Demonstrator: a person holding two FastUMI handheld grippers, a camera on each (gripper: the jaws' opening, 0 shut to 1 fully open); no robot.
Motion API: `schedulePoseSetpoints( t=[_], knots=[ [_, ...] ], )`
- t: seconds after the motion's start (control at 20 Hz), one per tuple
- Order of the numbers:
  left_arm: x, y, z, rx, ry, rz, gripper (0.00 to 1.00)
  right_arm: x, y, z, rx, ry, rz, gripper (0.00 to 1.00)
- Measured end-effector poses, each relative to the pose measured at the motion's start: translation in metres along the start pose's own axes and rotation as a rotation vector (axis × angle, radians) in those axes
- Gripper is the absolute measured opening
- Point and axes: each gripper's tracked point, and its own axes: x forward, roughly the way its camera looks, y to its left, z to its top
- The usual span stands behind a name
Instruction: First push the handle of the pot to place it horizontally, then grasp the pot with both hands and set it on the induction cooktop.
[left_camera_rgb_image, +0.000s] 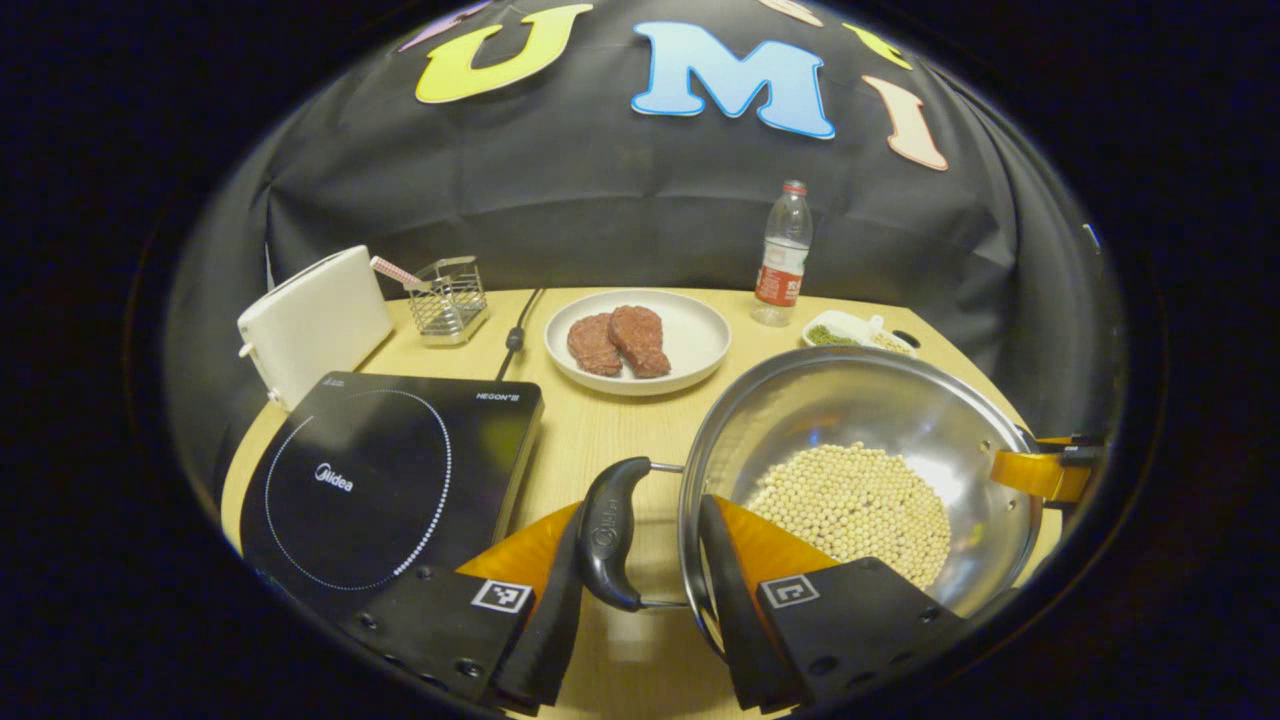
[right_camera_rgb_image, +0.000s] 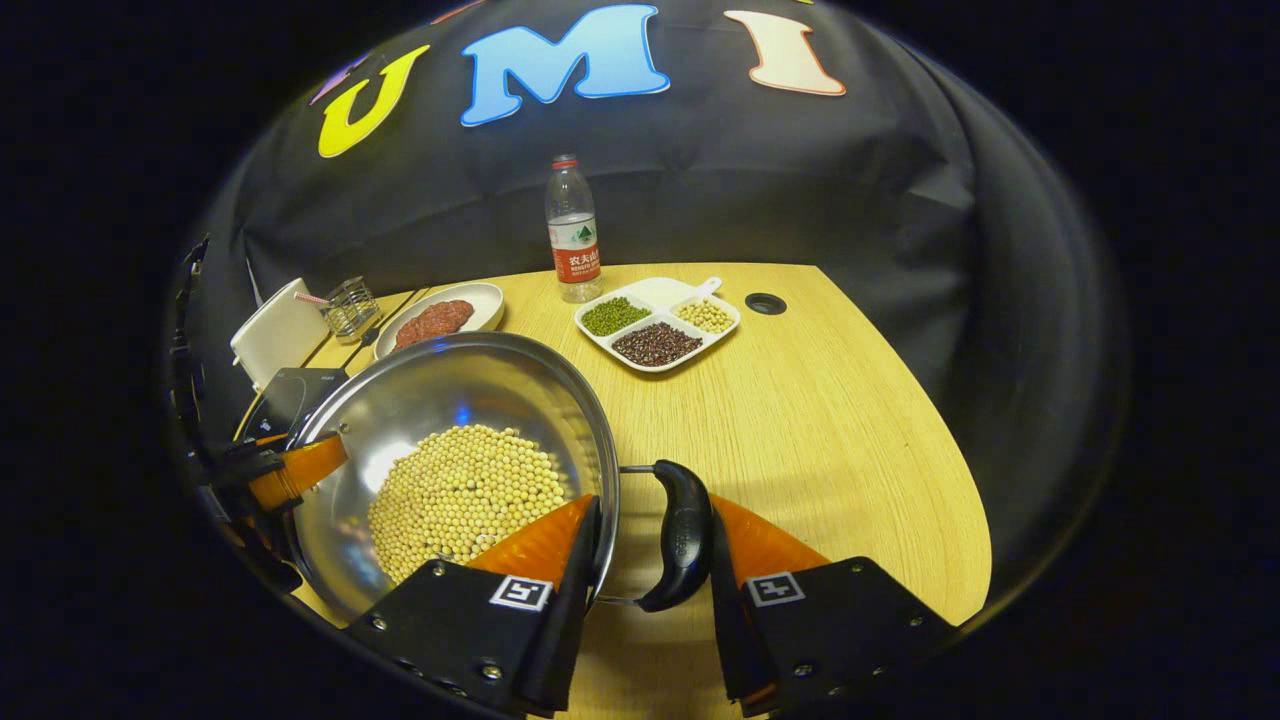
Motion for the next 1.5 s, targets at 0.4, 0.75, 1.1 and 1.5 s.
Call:
schedulePoseSetpoints(
  t=[0.4, 0.75, 1.1, 1.5],
  knots=[
    [-0.033, 0.018, 0.028, 0.019, -0.048, -0.021, 0.69, -0.028, 0.025, 0.012, 0.033, -0.025, -0.027, 0.56],
    [-0.050, 0.061, 0.043, 0.018, -0.077, -0.032, 0.65, -0.043, 0.066, 0.018, 0.044, -0.041, -0.033, 0.56],
    [-0.060, 0.108, 0.045, 0.001, -0.087, -0.030, 0.69, -0.048, 0.110, 0.025, 0.033, -0.047, -0.030, 0.56],
    [-0.066, 0.173, 0.047, -0.018, -0.097, -0.010, 0.69, -0.043, 0.170, 0.029, 0.019, -0.051, -0.009, 0.56]
  ],
)
